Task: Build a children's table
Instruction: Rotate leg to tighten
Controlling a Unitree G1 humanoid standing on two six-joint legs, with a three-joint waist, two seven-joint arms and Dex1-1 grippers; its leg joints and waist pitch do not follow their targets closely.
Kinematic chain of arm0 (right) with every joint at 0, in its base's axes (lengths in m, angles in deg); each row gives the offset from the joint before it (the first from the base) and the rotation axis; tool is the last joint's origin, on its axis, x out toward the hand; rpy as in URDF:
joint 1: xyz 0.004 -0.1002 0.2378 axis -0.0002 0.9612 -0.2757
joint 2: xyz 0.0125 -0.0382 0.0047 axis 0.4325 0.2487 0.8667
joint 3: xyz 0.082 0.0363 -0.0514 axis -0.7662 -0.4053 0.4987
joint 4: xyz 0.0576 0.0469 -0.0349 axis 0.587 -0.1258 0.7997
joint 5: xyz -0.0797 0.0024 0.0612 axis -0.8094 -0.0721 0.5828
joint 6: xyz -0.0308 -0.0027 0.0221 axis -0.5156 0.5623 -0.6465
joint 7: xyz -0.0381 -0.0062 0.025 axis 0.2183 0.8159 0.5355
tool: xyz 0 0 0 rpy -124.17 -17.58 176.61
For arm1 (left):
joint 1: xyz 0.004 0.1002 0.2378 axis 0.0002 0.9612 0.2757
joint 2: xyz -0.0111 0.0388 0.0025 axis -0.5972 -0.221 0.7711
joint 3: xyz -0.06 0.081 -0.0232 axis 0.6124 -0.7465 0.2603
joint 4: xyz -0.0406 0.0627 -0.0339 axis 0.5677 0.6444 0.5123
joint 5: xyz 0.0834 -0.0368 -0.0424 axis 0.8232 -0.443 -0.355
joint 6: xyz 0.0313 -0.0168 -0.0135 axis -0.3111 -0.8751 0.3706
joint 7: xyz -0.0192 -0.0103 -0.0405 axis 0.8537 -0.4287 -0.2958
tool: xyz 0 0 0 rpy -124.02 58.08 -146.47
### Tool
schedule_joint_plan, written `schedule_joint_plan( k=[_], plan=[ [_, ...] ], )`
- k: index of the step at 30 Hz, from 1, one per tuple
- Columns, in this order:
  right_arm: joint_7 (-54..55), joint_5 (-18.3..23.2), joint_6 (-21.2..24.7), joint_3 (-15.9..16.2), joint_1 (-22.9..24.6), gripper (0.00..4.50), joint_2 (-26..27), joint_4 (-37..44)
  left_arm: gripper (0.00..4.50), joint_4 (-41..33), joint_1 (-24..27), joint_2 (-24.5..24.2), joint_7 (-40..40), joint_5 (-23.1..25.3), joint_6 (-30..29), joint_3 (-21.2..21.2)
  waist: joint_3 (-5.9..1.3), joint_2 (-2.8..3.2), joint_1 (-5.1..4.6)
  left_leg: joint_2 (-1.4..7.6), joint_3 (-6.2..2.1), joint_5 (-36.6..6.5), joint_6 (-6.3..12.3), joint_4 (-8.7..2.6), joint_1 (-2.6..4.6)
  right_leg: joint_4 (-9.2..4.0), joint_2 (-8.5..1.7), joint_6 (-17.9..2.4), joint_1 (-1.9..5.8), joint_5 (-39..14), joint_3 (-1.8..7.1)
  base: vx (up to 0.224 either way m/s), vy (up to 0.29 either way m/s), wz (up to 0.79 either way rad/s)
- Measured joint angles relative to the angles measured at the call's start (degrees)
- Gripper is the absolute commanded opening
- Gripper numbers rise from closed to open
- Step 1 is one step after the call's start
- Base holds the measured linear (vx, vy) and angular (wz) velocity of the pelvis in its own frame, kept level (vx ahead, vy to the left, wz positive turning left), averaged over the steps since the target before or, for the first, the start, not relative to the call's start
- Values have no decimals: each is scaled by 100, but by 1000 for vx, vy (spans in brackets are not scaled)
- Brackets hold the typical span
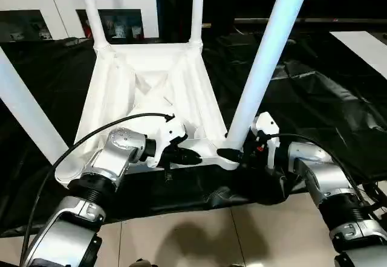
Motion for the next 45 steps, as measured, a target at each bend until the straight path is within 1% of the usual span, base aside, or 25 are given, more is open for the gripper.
schedule_joint_plan(
  k=[2, 5, 8, 10, 14, 17, 19, 21, 23, 26, 27, 29, 31, 32, 34, 39, 40, 42, 43, 44, 45],
  plan=[
    [279, -33, -8, -55, 4, 248, 66, -43, 0, 29, -9, 76, 224, 46, 21, 1, -2, -4, -8, -1, 0, -1, -3, 3, 4, 2, 0, -2, 2, 1, 2, 0, 0, 0],
    [949, -76, -30, -239, -65, 248, 266, -273, 0, 244, -133, 311, 738, 175, 73, 9, -7, -16, -27, -3, 0, -1, -4, 7, 12, 3, -1, -2, 9, 2, 5, 0, 0, 0],
    [1915, -131, 16, -518, -131, 248, 603, -452, 0, 648, -385, 693, 1436, 339, 106, 15, -8, -20, -36, -5, -1, 0, -5, 7, 15, 2, -1, 2, 11, 2, 8, 0, 0, 0],
    [2463, -164, 57, -650, -197, 248, 751, -544, 0, 818, -487, 918, 1845, 419, 104, 15, -11, -18, -34, -6, -1, 0, -6, 7, 16, 1, -2, 3, 13, 3, 8, 0, 0, 0],
    [3338, -248, 68, -839, -361, 247, 1034, -753, 0, 1051, -620, 1189, 2413, 522, 103, 21, -24, -19, -34, -6, -4, 0, -6, 6, 18, 2, -1, 1, 16, 5, 6, 0, 0, 0],
    [3892, -301, 63, -896, -515, 247, 1186, -944, 0, 1185, -688, 1349, 2747, 599, 108, 33, -39, -24, -36, -7, -4, 0, -6, 6, 17, 0, -2, -8, 17, 10, 6, 0, 0, 0],
    [3938, -322, 60, -896, -526, 247, 1201, -970, 0, 1229, -688, 1376, 2783, 612, 138, 44, -56, -12, -36, -7, -4, 0, -5, 6, 20, -2, -2, -7, 22, 10, 7, 0, 0, 0],
    [3919, -326, 53, -897, -525, 247, 1203, -970, 0, 1253, -688, 1374, 2767, 615, 182, 49, -61, -8, -36, -7, -4, -1, -5, 5, 20, -2, -2, -7, 22, 9, 6, 0, 0, 0],
    [3884, -331, 34, -898, -525, 317, 1201, -969, 0, 1264, -689, 1367, 2747, 615, 200, 57, -62, -7, -36, -7, -5, -1, -5, 2, 20, -1, -1, -7, 20, 9, 4, 0, 0, 0],
    [3342, -303, 18, -895, -514, 326, 1067, -965, 0, 1257, -690, 1279, 2537, 598, 234, 77, -58, -12, -30, -7, -8, -1, -5, -1, 18, -1, -1, -4, 18, 8, 2, 0, 0, 0],
    [3222, -296, 19, -886, -511, 337, 1030, -959, 0, 1254, -690, 1265, 2488, 584, 233, 82, -58, -12, -29, -6, -8, -1, -5, -2, 18, -1, -1, -4, 18, 8, 1, 0, 0, 0],
    [2819, -289, 38, -791, -456, 359, 851, -870, 0, 1236, -689, 1205, 2319, 546, 233, 85, -58, -12, -25, -6, -8, 0, -5, -5, 15, -1, 0, -4, 14, 7, 0, 0, 0, 0],
    [2186, -239, 63, -596, -310, 369, 583, -643, 0, 1179, -663, 1040, 1981, 454, 232, 76, -55, -17, -13, -4, -9, 0, -5, -9, 12, 0, 1, -1, 11, 6, -4, 0, 0, 0],
    [2037, -230, 83, -561, -280, 369, 524, -571, 0, 1144, -650, 992, 1881, 439, 232, 74, -54, -16, -14, -4, -10, 0, -5, -9, 10, 0, 2, -1, 7, 6, -4, 0, 0, 0],
    [1365, -109, 186, -379, -140, 369, 219, -283, 0, 935, -532, 760, 1407, 359, 231, 58, -49, -23, -12, -3, -10, 0, -5, -9, 5, -1, 2, -1, 3, 5, -4, 0, 0, 0],
    [442, -37, 194, -117, -54, 369, -48, 62, 0, 516, -269, 334, 566, 167, 169, 42, -47, -26, -18, -3, -8, -1, -5, -7, 2, -4, 2, 1, 1, 3, -2, 0, 0, 0],
    [293, -39, 190, -45, -40, 343, -80, 95, 0, 435, -226, 277, 393, 154, 156, 35, -47, -26, -15, -3, -8, -1, -5, -8, 2, -4, 2, 1, 1, 1, -2, 0, 0, 0],
    [99, -63, 151, 88, -29, 336, -92, 98, 0, 288, -135, 133, 110, 65, 100, 19, -47, -27, 1, -2, -7, -2, -5, -9, -1, -6, 1, 0, -1, -2, -3, 0, 0, 0],
    [18, -70, 131, 116, 0, 336, -90, 97, 0, 233, -97, 38, -37, 20, 80, 19, -47, -26, 6, -3, -6, -2, -5, -9, -3, -6, 1, -1, -2, -3, -2, 0, 0, 0],
    [-17, -72, 126, 128, 14, 317, -91, 97, 0, 212, -76, -16, -118, -16, 71, 19, -46, -26, 3, -3, -5, -2, -5, -9, -3, -6, 1, -1, -3, -3, -2, 0, 0, 0],
    [-22, -72, 125, 130, 29, 317, -91, 96, 0, 208, -73, -36, -153, -28, 68, 19, -46, -27, 3, -3, -5, -2, -5, -9, -3, -6, 1, -1, -3, -3, -2, 0, 0, 0]
  ],
)
